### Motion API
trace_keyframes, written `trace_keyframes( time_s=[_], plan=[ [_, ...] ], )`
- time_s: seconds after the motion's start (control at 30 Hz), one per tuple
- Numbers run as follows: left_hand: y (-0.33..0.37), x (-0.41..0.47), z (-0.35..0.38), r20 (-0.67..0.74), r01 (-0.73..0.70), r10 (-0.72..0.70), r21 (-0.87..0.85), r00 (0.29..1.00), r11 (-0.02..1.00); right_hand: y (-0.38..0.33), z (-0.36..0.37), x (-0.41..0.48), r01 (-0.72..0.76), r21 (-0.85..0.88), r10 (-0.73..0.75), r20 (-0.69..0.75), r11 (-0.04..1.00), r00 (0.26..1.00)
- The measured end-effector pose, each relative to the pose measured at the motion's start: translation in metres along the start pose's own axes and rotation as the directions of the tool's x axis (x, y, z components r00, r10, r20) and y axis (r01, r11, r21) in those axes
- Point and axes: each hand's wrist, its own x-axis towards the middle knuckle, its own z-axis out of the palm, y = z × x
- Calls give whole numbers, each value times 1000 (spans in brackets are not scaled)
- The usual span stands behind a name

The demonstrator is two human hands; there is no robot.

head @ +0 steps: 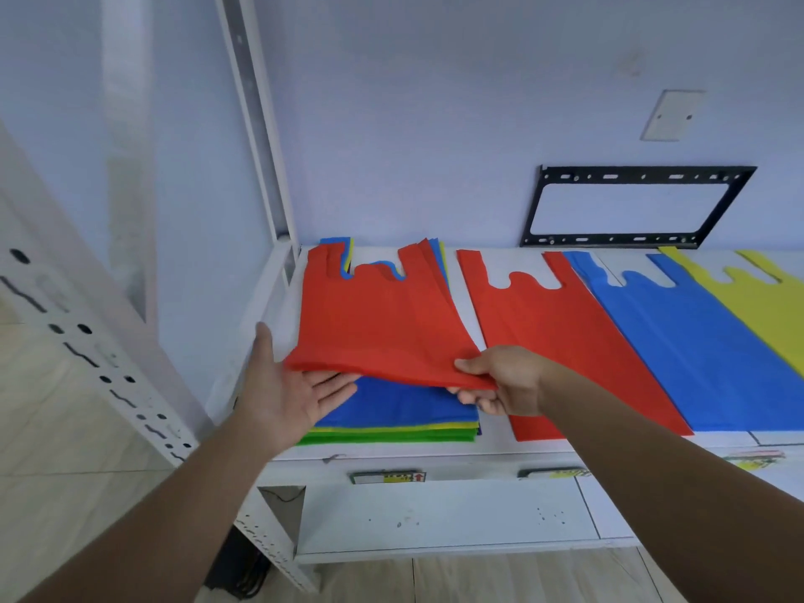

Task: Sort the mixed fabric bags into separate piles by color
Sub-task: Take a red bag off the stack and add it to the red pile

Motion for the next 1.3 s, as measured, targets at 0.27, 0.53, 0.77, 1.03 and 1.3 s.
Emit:
trace_keyframes(
  time_s=[0.27, 0.53, 0.77, 1.03, 1.3],
  plan=[
    [-7, 19, 11, -195, 81, 39, 569, 980, 818, 8, -12, 6, -53, -91, 56, 32, 994, 998],
    [-19, 37, 27, -212, -2, 368, 865, 905, 501, -19, -6, 27, 123, -328, -208, -237, 937, 949],
    [2, 37, 136, 39, -268, 504, 881, 863, 390, -79, -90, -7, 254, -418, -388, -276, 872, 879],
    [2, 60, 289, 312, -630, 666, 714, 677, 305, -121, -221, -76, 584, -176, -605, -352, 792, 714],
    [-108, 102, 247, 150, -390, 495, 816, 856, 426, -6, -261, -37, 384, -81, -385, -367, 920, 847]
  ],
)
